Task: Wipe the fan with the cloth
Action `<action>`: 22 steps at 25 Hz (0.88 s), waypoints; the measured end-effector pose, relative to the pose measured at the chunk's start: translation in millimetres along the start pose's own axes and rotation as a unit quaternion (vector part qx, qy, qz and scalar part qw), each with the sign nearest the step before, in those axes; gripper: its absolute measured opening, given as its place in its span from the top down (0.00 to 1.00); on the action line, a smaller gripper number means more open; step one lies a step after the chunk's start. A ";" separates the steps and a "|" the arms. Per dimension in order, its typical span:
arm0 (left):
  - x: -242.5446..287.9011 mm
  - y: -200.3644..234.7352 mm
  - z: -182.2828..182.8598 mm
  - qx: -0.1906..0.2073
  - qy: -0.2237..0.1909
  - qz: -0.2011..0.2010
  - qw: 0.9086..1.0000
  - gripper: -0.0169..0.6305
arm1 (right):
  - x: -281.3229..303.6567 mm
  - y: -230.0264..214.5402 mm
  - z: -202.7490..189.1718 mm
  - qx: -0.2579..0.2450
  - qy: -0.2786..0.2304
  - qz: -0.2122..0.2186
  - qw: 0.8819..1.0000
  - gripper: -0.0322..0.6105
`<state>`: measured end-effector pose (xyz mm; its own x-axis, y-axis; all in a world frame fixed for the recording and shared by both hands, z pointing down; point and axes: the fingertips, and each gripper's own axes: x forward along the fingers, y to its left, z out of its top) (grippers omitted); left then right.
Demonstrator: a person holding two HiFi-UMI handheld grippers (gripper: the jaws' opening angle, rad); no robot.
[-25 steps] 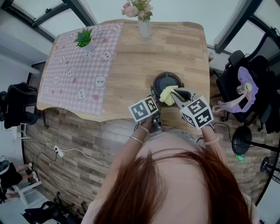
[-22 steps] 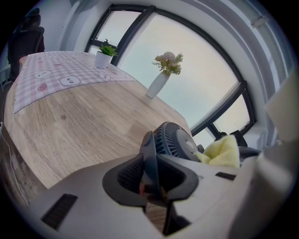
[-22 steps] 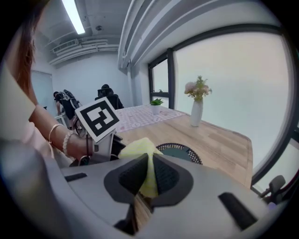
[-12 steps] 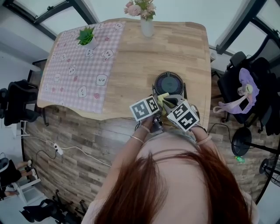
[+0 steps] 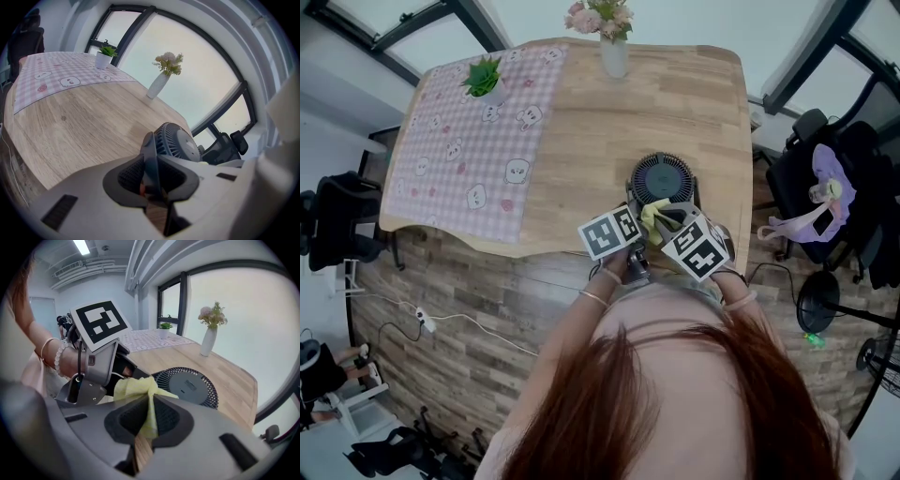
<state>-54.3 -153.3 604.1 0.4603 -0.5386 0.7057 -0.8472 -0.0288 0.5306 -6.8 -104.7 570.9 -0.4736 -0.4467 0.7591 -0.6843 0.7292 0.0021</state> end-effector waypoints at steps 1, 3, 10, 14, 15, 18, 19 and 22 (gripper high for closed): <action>0.0 0.0 0.0 0.000 0.000 0.000 1.000 0.86 | -1.1 -1.6 -1.6 0.003 0.001 -0.001 1.000 0.91; 0.5 0.3 0.3 0.001 0.000 -0.001 1.000 0.86 | -3.0 -5.4 -4.7 0.008 0.002 -0.005 1.000 0.91; 1.1 1.5 0.6 0.003 0.000 0.002 1.000 0.86 | -10.0 -22.0 -18.8 0.022 0.012 -0.025 0.999 0.91; 0.8 -0.1 -0.5 0.007 0.001 0.003 1.000 0.86 | -15.9 -33.7 -27.4 0.019 0.021 -0.043 0.999 0.91; 0.6 -0.5 -0.7 0.008 0.001 0.004 1.000 0.86 | -17.4 -36.7 -29.4 0.018 0.024 -0.048 0.998 0.91; 0.3 -0.6 -0.6 0.010 0.002 0.004 1.000 0.86 | -21.3 -46.6 -34.5 0.017 0.032 -0.064 0.997 0.91; 0.5 -0.7 -0.4 0.010 0.002 0.004 1.000 0.86 | -22.8 -50.6 -36.2 0.018 0.034 -0.069 0.997 0.91; 1.1 -0.4 -0.1 0.013 0.002 0.005 1.000 0.86 | -27.7 -63.6 -44.2 0.028 0.040 -0.086 0.995 0.91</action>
<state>-53.4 -153.8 604.7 0.4534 -0.5362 0.7120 -0.8577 -0.0452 0.5121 74.3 -115.8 578.5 -0.3029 -0.5179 0.8000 -0.7821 0.6147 0.1018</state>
